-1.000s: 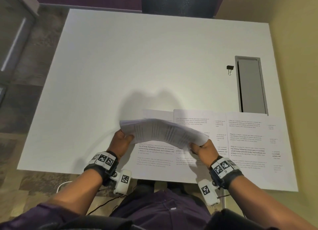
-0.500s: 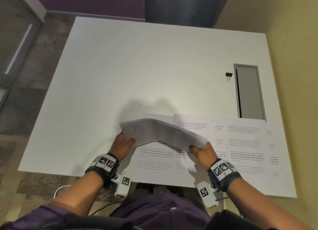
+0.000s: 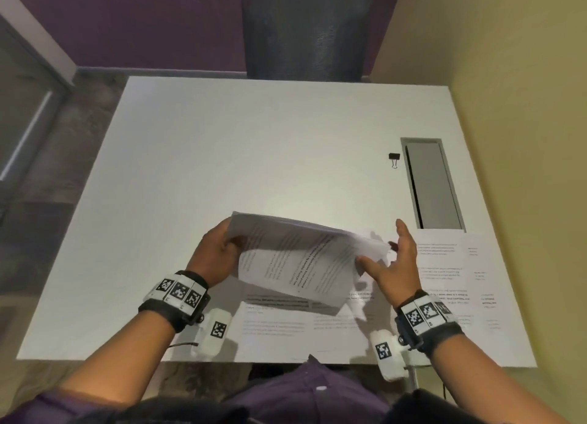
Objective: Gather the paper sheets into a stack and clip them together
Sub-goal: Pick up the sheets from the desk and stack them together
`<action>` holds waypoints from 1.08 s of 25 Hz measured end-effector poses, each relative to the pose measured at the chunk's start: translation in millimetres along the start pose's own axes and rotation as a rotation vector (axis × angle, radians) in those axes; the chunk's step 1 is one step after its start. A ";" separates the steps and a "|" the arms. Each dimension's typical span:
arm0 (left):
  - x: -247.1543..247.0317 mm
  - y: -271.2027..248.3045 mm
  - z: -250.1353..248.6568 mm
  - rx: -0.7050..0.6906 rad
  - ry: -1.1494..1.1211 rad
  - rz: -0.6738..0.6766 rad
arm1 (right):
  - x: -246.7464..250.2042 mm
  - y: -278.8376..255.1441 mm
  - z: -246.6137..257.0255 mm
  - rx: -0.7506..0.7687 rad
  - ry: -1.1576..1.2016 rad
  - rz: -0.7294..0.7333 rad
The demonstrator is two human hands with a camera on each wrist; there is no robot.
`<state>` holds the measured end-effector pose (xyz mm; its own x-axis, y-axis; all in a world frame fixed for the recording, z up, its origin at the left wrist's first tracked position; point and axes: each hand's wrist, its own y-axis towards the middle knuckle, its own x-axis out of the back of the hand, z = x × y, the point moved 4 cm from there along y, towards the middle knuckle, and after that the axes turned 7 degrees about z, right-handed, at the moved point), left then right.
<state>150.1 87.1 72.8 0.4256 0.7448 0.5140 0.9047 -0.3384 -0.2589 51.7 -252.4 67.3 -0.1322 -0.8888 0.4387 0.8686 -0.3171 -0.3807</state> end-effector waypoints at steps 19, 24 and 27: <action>-192.0 0.3 -40.4 0.408 -0.604 0.238 | 67.9 21.0 -57.9 -0.322 0.507 0.266; -202.0 8.0 -10.9 0.498 -0.243 0.054 | 79.9 19.7 -87.2 -0.402 0.446 0.199; -199.7 11.6 16.3 0.589 -0.036 -0.029 | 96.4 17.9 -102.6 -0.462 0.428 0.153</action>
<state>75.2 -56.2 -46.2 0.3908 0.7715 0.5021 0.7488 0.0508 -0.6609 5.5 -377.7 19.3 -0.2846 -0.9583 0.0250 0.6107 -0.2013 -0.7659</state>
